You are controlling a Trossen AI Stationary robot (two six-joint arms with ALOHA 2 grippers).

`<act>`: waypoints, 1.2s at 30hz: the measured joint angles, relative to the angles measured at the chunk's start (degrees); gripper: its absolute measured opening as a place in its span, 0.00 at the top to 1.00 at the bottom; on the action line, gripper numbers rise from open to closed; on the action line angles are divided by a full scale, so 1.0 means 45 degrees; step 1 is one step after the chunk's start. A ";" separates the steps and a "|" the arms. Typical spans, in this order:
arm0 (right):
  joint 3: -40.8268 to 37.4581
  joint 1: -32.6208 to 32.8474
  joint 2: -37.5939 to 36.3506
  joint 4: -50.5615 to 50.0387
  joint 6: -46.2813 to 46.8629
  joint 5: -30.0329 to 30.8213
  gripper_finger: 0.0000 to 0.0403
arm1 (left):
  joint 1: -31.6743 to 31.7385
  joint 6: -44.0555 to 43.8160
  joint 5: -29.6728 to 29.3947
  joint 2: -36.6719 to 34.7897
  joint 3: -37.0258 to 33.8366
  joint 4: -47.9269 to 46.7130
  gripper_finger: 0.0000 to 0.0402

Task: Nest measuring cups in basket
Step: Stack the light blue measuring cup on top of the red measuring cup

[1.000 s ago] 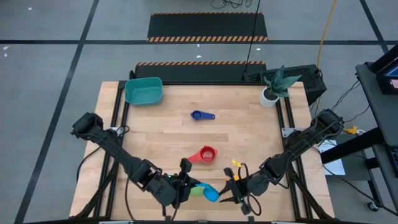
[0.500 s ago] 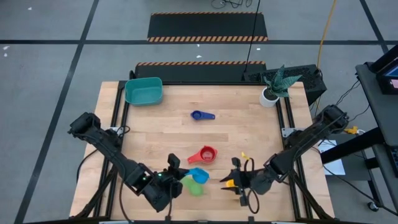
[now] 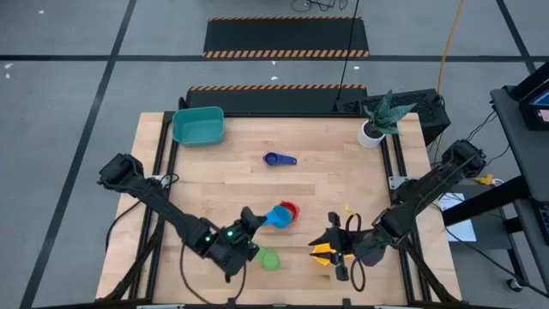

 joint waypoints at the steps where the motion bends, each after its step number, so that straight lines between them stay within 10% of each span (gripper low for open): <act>1: 0.0000 0.0036 -0.0024 0.0007 -0.0010 0.0010 0.71 | 0.0141 0.0351 0.0000 0.0000 -0.0152 0.0371 0.97; 36: -0.0153 0.0520 0.0184 0.1908 0.1014 0.3003 0.71 | 0.1545 0.2005 0.2319 -0.0019 -0.2159 0.3681 0.90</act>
